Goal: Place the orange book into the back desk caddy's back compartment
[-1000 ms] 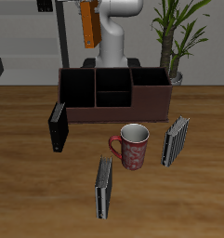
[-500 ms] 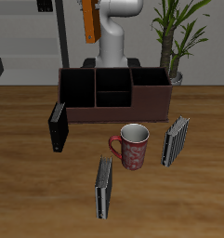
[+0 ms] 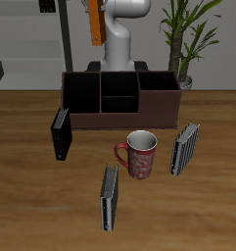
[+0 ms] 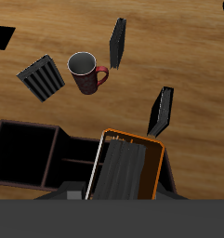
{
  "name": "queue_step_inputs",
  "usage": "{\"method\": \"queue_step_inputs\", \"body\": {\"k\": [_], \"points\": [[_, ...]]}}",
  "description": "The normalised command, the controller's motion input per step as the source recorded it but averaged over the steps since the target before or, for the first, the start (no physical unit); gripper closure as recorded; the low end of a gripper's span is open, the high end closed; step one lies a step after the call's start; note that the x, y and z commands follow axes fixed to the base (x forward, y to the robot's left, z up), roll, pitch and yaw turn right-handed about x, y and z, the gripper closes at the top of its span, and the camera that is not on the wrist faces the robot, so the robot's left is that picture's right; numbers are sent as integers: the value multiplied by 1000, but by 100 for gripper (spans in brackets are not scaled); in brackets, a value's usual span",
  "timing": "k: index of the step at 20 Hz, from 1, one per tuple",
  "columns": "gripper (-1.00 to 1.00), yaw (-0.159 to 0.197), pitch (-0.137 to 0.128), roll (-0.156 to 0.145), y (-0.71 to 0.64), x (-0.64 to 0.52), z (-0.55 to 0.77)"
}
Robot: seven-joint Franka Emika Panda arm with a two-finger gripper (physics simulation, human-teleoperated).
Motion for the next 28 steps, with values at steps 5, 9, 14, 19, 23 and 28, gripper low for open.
{"method": "queue_step_inputs", "body": {"k": [5, 9, 14, 19, 23, 28], "points": [[100, 184, 14, 69, 67, -24, -62], [100, 167, 39, 14, -35, 91, -25], [100, 176, 11, 1, -15, 50, -30], [100, 162, 18, -10, -7, 68, 14], [100, 186, -3, -2, -7, 97, 86], [100, 156, 3, 13, 62, 63, 53]]}}
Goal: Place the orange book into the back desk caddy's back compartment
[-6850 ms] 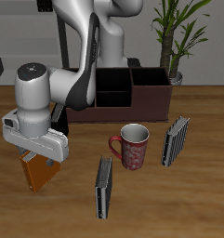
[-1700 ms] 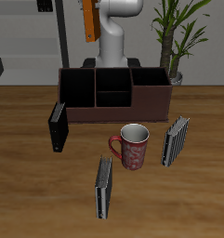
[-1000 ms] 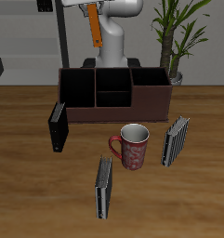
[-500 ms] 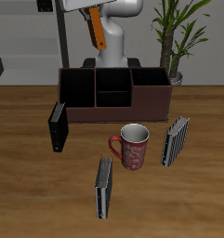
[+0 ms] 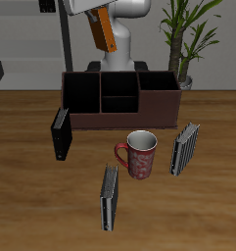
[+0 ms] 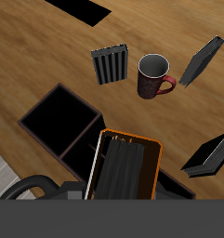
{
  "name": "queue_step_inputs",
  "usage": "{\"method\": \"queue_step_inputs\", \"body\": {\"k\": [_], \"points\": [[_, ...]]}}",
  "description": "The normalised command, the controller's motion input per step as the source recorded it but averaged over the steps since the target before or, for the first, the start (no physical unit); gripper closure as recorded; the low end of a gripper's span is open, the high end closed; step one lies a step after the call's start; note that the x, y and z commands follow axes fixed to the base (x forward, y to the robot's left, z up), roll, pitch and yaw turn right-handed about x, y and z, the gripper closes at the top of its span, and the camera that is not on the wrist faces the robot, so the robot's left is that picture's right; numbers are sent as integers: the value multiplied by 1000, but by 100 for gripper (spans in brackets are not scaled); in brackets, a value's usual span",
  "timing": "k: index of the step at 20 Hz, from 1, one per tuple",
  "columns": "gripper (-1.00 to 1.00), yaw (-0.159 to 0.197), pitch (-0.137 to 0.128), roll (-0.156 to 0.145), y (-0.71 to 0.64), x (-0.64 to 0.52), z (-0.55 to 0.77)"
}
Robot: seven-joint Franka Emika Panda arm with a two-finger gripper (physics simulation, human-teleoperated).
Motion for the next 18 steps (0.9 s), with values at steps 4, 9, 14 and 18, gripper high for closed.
{"method": "queue_step_inputs", "body": {"k": [4, 9, 14, 18], "points": [[100, 167, 48, 41, 150, 26, -106], [100, 102, -7, 36, 75, -13, -38], [100, 170, 53, 32, 87, 137, -173], [100, 90, 52, 0, -25, 37, -152]]}}
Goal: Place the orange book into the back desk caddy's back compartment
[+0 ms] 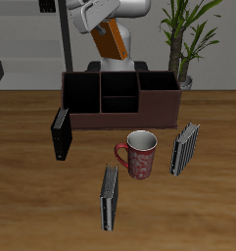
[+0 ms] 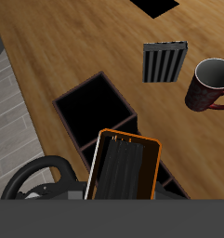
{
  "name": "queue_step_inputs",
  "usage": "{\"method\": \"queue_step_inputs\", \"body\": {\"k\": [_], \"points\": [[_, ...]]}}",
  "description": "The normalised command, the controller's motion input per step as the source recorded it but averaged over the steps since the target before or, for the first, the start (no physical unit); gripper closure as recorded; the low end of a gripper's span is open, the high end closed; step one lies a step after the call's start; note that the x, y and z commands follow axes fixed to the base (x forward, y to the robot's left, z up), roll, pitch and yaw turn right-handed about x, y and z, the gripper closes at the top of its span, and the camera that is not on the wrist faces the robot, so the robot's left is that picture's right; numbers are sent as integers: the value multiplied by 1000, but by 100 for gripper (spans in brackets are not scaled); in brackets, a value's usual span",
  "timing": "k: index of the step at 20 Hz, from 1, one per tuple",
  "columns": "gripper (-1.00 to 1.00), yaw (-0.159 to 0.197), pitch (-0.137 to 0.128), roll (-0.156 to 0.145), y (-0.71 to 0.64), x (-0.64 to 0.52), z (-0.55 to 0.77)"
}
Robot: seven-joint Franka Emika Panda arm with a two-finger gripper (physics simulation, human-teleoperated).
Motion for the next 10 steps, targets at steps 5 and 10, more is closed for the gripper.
{"method": "queue_step_inputs", "body": {"k": [5, 10], "points": [[100, 121, 35, 12, 94, 55, -119], [100, 88, 20, 9, 178, -9, 18]]}}
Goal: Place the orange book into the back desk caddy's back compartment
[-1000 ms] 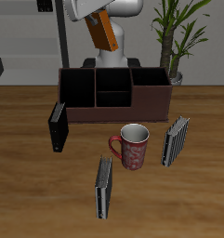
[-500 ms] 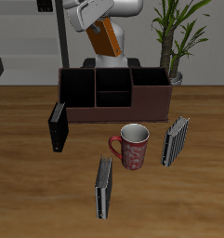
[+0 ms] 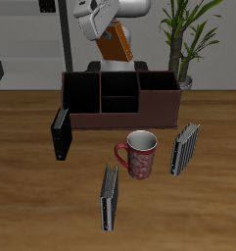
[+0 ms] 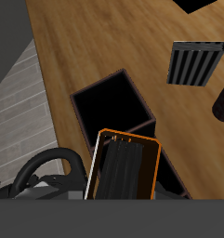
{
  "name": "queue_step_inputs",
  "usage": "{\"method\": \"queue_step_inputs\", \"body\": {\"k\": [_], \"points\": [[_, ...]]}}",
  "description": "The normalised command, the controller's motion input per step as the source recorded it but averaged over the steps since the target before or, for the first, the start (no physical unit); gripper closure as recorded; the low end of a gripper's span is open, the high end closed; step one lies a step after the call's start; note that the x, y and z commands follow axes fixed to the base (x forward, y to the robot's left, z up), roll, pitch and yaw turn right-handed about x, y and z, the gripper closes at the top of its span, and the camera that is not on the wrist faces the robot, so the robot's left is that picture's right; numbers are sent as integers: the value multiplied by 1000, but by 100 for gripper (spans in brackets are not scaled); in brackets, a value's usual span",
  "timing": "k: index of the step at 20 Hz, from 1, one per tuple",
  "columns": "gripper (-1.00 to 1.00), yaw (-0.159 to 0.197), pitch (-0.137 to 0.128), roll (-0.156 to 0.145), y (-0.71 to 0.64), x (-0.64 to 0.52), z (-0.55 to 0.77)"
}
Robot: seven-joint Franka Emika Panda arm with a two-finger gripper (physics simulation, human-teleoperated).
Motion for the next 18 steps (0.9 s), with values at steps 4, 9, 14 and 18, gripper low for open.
{"method": "queue_step_inputs", "body": {"k": [4, 9, 14, 18], "points": [[100, 115, 15, 29, 240, -52, 75], [100, 121, 25, 4, 166, -14, -33], [100, 108, 48, 4, 107, -26, -103], [100, 127, 43, 4, 88, 1, -48]]}}
